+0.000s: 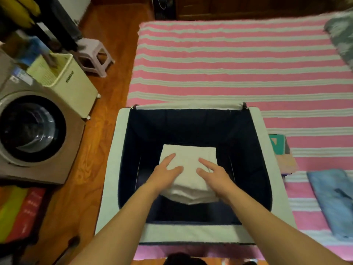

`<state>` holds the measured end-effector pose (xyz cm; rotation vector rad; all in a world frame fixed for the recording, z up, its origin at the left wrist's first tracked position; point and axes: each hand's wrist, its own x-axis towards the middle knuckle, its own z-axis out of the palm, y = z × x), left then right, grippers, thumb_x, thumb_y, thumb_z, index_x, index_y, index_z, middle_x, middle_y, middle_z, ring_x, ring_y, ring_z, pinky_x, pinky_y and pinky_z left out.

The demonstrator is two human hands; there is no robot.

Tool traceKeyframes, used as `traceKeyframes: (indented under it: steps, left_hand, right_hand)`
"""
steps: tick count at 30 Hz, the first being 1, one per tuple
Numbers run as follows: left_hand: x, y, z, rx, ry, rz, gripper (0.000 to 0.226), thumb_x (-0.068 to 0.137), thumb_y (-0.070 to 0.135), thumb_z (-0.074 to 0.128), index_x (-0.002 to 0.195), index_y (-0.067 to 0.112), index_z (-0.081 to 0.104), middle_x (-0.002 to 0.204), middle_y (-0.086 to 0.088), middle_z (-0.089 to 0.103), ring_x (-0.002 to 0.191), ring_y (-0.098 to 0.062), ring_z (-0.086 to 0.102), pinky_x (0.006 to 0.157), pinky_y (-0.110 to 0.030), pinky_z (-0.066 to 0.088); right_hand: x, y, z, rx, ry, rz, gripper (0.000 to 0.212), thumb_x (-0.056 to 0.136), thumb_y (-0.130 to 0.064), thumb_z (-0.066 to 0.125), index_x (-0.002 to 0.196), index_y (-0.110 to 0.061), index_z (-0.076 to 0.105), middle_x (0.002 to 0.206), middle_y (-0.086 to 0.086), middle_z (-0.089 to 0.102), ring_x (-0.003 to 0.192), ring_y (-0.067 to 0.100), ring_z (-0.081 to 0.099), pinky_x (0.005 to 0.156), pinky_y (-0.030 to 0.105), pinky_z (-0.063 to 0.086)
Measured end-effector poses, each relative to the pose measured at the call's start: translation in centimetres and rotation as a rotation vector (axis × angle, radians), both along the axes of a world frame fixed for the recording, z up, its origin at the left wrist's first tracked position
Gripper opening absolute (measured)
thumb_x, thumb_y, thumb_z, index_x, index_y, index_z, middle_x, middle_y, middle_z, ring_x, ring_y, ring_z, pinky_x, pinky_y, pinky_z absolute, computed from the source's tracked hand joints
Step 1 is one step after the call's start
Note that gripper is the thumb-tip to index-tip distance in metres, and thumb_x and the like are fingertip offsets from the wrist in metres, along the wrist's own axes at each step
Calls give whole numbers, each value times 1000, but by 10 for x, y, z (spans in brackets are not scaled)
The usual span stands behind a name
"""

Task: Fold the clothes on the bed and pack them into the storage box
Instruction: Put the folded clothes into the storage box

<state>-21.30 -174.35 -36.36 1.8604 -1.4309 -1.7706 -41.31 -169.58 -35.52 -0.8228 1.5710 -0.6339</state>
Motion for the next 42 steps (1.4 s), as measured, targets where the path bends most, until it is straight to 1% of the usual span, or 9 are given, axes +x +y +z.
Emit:
traceKeyframes:
  steps: [5, 12, 17, 20, 22, 25, 29, 32, 42]
  left_hand:
    - [5, 12, -55, 221, 48, 161, 66, 91, 50, 66, 149, 54, 36, 154, 10, 40, 130, -17, 47, 109, -37, 41]
    - [19, 14, -92, 192, -97, 689, 74, 95, 45, 64, 153, 55, 20, 144, -6, 39, 106, -22, 52, 87, -34, 46]
    - [20, 21, -141, 538, -223, 336, 77, 104, 48, 44, 161, 30, -5, 160, -9, 34, 141, -32, 42, 111, -33, 36]
    - [34, -3, -140, 280, -761, 18, 54, 102, 48, 41, 148, 20, 36, 147, -13, 41, 131, -33, 43, 105, -42, 41]
    - [37, -19, -133, -22, -894, -75, 57, 100, 49, 44, 152, 29, 31, 148, -12, 30, 133, -32, 34, 105, -46, 41]
    - [49, -44, -142, -4, -715, -154, 73, 99, 57, 45, 155, 53, -1, 166, -7, -4, 150, -34, 12, 119, -50, 29]
    - [53, -60, -172, 67, -532, -159, 72, 99, 60, 40, 141, 72, -17, 164, 0, 12, 130, -30, 49, 103, -41, 46]
    - [48, -48, -177, 53, -530, -26, 66, 103, 55, 35, 141, 72, -17, 156, -2, 27, 109, -24, 55, 90, -35, 48]
    - [28, -39, -195, 99, -595, 145, 76, 97, 67, 32, 138, 65, -32, 165, 9, -9, 146, -35, 23, 115, -57, 30]
  right_hand:
    - [1, -28, -50, 164, 97, 196, 45, 94, -34, 67, 138, -41, 57, 149, -7, 49, 138, 15, 44, 110, 28, 36]
    - [44, -137, -118, 14, 113, 748, 44, 88, -47, 68, 130, -56, 58, 148, -7, 43, 139, 13, 38, 112, 28, 32]
    - [60, -195, -202, -213, 323, 1352, 57, 97, -43, 59, 150, -46, 37, 167, -6, 11, 152, 20, 7, 120, 30, 5]
    - [53, -174, -205, -424, 477, 1221, 55, 97, -61, 37, 150, -55, 21, 166, -16, -1, 153, 25, -1, 123, 40, 4]
    - [42, -138, -198, -528, 609, 1073, 53, 101, -53, 37, 150, -53, 20, 166, -8, -9, 153, 32, -6, 122, 49, 7]
    - [37, -75, -189, -189, 507, 675, 69, 99, -43, 50, 153, -54, 9, 164, 0, -21, 151, 35, 2, 122, 50, 22]
    - [71, -52, -198, 63, 146, 321, 94, 93, -46, 61, 142, -65, -16, 163, -7, -21, 149, 27, 20, 118, 36, 30]
    - [96, -63, -201, 32, 209, 335, 103, 93, -44, 61, 140, -63, -28, 164, -7, -21, 148, 30, 13, 118, 42, 28]
    - [111, -71, -220, 25, 391, 423, 75, 106, -40, 32, 144, -52, -32, 165, -2, -19, 145, 26, 14, 114, 45, 33]
